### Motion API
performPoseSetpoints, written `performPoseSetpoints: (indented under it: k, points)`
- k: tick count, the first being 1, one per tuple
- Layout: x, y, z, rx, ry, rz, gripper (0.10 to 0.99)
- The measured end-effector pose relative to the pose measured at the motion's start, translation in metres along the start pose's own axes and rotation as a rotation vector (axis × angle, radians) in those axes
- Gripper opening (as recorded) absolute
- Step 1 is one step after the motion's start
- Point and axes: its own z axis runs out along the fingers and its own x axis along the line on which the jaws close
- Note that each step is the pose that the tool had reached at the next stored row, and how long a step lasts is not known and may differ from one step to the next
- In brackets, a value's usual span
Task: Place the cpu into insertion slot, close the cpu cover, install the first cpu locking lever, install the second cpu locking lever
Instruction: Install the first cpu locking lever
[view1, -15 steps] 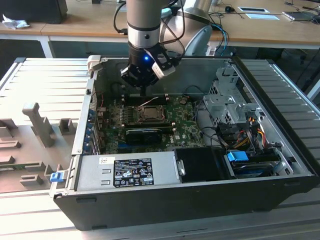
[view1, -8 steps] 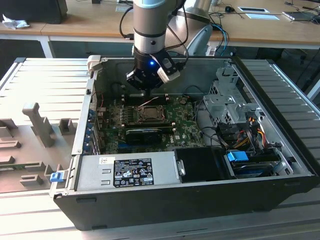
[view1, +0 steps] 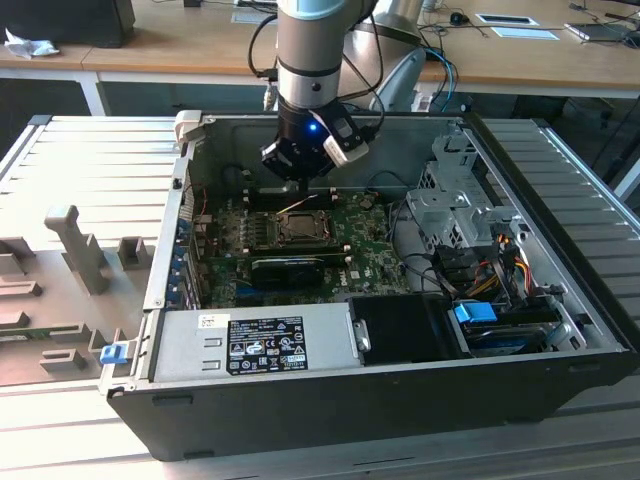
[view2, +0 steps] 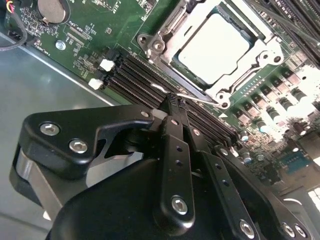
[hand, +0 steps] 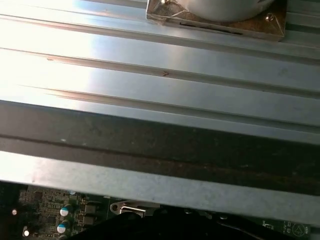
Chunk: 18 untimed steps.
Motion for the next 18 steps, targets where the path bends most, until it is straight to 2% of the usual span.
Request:
performPoseSetpoints:
  k: [4,6,8,13,18]
  points:
    - [-0.0017,-0.0016,0.0032,0.0,0.0,0.0,0.106]
    - [-0.005,-0.0023,0.0056,0.0,0.0,0.0,0.106]
    - [-0.0087,-0.0032,0.01,0.0,-0.0001,0.001,0.106]
    - [-0.0116,-0.0043,0.0169,0.0,-0.0001,0.001,0.106]
    - [-0.0122,-0.005,0.0183,0.0,-0.0001,0.001,0.106]
